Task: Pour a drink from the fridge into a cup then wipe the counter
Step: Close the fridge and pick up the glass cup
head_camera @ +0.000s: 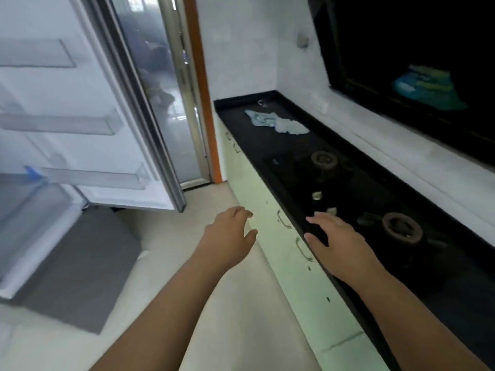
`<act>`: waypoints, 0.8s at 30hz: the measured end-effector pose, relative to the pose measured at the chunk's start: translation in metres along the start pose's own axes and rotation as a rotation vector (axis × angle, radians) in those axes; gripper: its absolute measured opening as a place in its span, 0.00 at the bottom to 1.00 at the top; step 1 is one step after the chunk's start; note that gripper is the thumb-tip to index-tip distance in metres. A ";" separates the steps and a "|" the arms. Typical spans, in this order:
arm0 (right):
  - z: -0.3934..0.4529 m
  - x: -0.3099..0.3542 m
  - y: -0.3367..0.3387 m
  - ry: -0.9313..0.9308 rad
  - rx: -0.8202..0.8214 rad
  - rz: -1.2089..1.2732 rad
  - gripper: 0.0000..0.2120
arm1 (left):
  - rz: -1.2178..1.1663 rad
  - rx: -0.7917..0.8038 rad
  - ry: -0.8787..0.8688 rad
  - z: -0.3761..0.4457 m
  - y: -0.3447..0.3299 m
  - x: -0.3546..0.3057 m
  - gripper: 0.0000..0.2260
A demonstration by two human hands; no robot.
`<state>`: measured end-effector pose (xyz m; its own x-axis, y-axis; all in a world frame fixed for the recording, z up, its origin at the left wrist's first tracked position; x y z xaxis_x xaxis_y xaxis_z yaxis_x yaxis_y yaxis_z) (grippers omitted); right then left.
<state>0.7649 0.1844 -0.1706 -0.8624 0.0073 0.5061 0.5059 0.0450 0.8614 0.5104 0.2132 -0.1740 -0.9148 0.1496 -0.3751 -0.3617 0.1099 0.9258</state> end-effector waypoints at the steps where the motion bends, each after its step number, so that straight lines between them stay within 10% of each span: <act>1: 0.015 0.021 -0.009 0.038 0.019 0.003 0.21 | 0.005 -0.019 0.046 0.000 0.011 0.023 0.22; 24: 0.380 0.359 -0.066 0.824 0.248 0.006 0.28 | 0.202 -0.247 0.699 0.198 0.214 0.266 0.35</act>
<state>0.4154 0.5633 -0.0617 -0.5239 -0.7153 0.4625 0.4094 0.2648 0.8731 0.2254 0.4709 -0.0846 -0.8387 -0.5214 -0.1571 -0.1302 -0.0882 0.9876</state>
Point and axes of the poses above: each hand's wrist, its own z-axis towards the middle knuckle, its own y-axis out of the back of the hand, x = y × z, the point moved 1 cm from there along z, towards the middle knuckle, and after that the axes turned 1 degree about -y, right-handed, at the moved point
